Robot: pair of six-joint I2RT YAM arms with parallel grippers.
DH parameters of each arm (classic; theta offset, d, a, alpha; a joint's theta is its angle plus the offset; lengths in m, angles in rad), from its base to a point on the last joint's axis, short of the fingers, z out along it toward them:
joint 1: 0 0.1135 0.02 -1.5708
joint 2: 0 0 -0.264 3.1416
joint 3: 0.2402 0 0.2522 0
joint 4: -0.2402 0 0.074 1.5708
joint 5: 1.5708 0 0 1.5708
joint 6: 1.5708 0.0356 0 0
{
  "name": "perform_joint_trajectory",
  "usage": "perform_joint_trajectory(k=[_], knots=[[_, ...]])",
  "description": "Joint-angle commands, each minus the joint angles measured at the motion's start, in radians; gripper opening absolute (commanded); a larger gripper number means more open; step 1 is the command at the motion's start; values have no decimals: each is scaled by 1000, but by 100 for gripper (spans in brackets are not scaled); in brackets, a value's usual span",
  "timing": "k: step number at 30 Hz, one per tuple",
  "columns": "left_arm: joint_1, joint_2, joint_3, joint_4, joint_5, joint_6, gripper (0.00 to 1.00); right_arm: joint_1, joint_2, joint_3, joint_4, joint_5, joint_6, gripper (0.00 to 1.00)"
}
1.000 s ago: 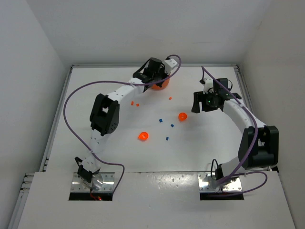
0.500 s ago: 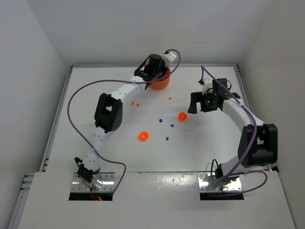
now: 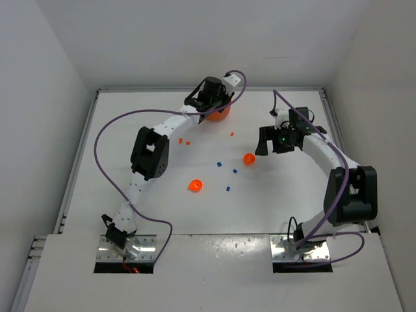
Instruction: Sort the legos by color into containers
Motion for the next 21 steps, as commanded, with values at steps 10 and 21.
perform_joint_trajectory(k=[10,21], knots=[[10,-189,-19,11,0,-39,50,14,15,49,69,-74,-2,76],[10,-200,11,-23,-74,-30,24,14,-13,39,79,-93,8,75]])
